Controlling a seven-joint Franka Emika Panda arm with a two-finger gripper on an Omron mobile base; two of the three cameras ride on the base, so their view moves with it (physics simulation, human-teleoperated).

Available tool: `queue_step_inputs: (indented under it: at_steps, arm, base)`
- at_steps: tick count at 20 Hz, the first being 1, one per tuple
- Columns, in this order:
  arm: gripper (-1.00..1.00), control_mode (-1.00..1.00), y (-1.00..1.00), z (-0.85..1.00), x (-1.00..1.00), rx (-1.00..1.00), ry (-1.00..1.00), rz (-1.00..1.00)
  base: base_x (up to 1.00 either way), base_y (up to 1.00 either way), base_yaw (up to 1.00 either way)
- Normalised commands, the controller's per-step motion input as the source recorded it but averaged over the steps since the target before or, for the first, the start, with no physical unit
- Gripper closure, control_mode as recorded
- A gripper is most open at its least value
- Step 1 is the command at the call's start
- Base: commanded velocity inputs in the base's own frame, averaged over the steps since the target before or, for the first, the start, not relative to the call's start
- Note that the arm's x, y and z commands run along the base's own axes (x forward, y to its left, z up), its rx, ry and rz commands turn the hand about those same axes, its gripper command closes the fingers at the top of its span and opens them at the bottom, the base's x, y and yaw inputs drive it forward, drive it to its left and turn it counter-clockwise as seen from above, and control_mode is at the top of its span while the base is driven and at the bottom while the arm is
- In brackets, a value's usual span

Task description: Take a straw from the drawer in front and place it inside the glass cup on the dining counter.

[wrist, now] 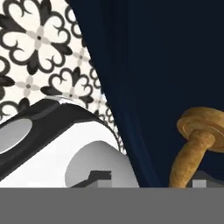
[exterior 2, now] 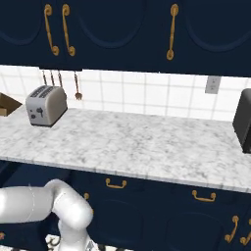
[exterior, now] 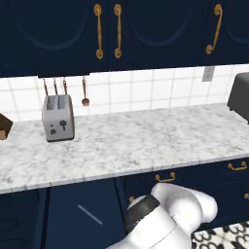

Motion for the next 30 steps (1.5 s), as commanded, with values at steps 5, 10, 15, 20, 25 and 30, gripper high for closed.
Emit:
queue_step_inputs:
  at_steps: [5, 10, 15, 20, 25, 30]
  arm:
    - [-1.00, -1.00, 0.01, 0.34, -0.29, -0.02, -0.02, 0.00]
    - [-1.00, -1.00, -0.02, 0.97, 0.42, 0.07, 0.06, 0.00]
    - [-1.00, -1.00, -0.19, 1.00, 0.47, 0.12, 0.37, 0.00]
    - [-1.00, -1.00, -0.30, 1.00, -0.40, 0.17, 0.22, 0.03]
    - [-1.00, -1.00, -0.14, 1.00, -0.67, 0.20, -0.01, 0.01]
    - [-1.00, -1.00, -0.08, 0.98, 0.54, 0.13, -0.23, -0.16]
  base:
    - [0.00, 0.00, 0.00]
    - [0.00, 0.00, 0.00]
    - [0.00, 0.00, 0.00]
    - [0.00, 0.00, 0.00]
    - [0.00, 0.00, 0.00]
    - [0.00, 0.00, 0.00]
